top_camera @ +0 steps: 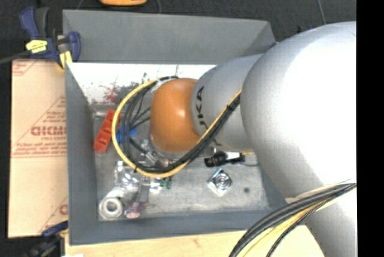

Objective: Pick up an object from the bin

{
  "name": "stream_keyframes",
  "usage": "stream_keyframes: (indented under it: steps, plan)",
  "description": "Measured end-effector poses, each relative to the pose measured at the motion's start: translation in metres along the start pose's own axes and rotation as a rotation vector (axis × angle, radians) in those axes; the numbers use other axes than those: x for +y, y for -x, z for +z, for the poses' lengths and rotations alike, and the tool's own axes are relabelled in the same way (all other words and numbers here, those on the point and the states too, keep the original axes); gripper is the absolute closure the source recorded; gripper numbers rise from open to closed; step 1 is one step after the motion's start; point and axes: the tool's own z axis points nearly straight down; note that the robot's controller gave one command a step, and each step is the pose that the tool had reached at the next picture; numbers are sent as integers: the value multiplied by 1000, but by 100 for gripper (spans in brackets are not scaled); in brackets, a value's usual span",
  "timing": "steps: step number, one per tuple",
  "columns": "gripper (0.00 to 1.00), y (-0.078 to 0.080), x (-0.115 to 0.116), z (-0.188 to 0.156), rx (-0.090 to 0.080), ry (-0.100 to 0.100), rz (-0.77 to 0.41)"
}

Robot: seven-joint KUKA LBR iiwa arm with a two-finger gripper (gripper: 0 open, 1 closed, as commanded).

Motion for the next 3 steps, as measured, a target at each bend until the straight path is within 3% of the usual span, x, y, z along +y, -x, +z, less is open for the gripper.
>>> stream_keyframes:
  steps: [1, 2, 3]
  plan:
    - [100, 1, 0, -2, -3, 1, 1]
    - [100, 2, -1, -44, -3, -8, 0]
    - [100, 3, -1, -44, -1, -9, 1]
